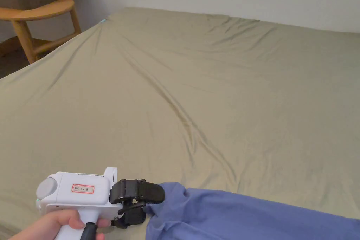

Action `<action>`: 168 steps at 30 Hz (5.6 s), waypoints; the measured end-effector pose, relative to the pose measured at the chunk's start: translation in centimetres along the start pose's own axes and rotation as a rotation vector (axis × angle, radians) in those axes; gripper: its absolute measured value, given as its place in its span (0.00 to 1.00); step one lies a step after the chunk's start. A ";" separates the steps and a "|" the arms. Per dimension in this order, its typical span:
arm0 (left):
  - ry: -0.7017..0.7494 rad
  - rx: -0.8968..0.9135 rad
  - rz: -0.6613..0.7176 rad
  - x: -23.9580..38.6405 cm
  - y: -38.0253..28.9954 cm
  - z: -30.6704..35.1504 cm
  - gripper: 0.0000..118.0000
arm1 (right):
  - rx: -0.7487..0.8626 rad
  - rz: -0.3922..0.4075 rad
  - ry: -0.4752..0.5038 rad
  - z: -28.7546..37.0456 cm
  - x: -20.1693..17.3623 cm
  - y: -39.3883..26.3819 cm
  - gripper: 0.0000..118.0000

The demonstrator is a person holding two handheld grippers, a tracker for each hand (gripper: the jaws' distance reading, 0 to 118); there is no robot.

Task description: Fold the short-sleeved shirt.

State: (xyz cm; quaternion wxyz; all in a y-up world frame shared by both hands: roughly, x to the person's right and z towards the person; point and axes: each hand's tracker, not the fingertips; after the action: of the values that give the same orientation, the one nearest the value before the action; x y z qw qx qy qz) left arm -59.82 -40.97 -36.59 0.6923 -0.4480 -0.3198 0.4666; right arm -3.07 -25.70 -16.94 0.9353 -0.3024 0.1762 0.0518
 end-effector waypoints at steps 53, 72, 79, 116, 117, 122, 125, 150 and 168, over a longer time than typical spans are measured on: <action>0.514 -0.196 -0.175 19.8 -3.4 -25.1 0.37 | 0.090 -0.144 -0.021 6.7 3.6 -4.6 0.01; 0.734 -0.111 -0.415 19.2 -9.7 -27.4 0.01 | 0.097 -0.138 0.027 6.5 3.8 -4.7 0.01; 0.585 -0.172 -0.484 21.1 -10.9 -27.5 0.01 | 0.083 -0.151 0.023 6.8 3.0 -5.1 0.01; 0.341 0.008 -0.247 7.2 -1.6 -4.5 0.06 | 0.025 -0.092 0.116 3.5 -1.3 -0.7 0.01; 0.367 0.018 -0.186 6.8 -0.8 -2.4 0.06 | 0.031 -0.089 0.123 3.6 -1.5 -0.5 0.01; 0.671 0.059 -0.151 9.7 1.3 4.1 0.06 | 0.068 -0.082 0.150 4.0 -1.7 -0.2 0.01; 0.714 0.035 -0.234 14.7 0.9 3.9 0.06 | 0.078 -0.085 0.157 3.9 -1.7 -0.2 0.01; 0.579 -0.130 -0.480 24.3 -7.2 -19.7 0.90 | 0.108 -0.247 0.078 8.5 3.9 -3.8 0.01; 0.640 -0.140 -0.347 17.0 -9.5 -31.4 0.00 | 0.058 -0.237 0.110 6.6 4.1 -5.0 0.01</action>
State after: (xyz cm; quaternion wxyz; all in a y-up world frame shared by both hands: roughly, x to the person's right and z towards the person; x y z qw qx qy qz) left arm -23.20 -36.79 -39.78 0.7938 -0.5566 -0.1894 0.1555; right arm 3.71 -25.90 -10.70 0.9321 -0.2964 0.1917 -0.0811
